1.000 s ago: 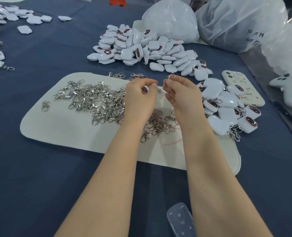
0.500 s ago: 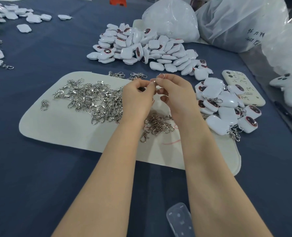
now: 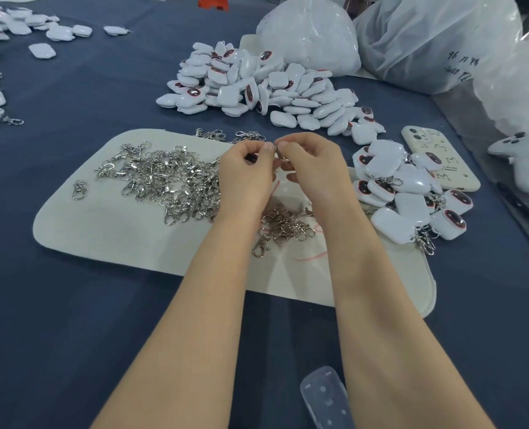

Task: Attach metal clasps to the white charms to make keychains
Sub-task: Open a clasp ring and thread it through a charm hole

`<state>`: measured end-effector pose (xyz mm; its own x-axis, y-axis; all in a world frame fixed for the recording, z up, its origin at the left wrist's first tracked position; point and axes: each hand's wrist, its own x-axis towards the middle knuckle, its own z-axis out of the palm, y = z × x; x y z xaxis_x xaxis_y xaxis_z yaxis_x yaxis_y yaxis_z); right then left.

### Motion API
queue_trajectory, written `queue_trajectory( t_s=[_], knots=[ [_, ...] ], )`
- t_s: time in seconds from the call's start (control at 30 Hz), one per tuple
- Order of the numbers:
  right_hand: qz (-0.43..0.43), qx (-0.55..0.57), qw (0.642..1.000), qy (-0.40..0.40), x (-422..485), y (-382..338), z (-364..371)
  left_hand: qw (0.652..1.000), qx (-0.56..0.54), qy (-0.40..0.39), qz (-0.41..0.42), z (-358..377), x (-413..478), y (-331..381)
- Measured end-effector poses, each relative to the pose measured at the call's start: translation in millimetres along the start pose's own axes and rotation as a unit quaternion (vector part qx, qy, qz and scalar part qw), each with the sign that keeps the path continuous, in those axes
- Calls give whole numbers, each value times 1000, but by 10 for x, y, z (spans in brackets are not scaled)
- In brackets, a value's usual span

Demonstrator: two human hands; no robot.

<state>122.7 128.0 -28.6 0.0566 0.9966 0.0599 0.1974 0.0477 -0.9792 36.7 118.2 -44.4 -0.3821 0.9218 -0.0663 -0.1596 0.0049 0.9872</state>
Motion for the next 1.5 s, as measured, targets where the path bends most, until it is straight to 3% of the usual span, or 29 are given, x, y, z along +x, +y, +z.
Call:
queue_trajectory(
  t_s=[0.3, 0.67, 1.03, 1.37, 1.5],
  knots=[
    [11, 60, 998, -21, 17, 11, -12, 994, 86, -2, 66, -11, -24, 25],
    [15, 129, 991, -27, 40, 25, -46, 996, 57, -5, 61, -6, -21, 18],
    [-1, 89, 996, -10, 52, 39, -30, 992, 97, 1, 78, -12, 14, -21],
    [-67, -157, 984, 49, 56, 108, 2, 982, 157, 19, 105, -17, 72, -72],
    [-123, -152, 980, 18, 28, 73, 20, 959, 232, 28, 158, -38, 57, -95]
  ],
)
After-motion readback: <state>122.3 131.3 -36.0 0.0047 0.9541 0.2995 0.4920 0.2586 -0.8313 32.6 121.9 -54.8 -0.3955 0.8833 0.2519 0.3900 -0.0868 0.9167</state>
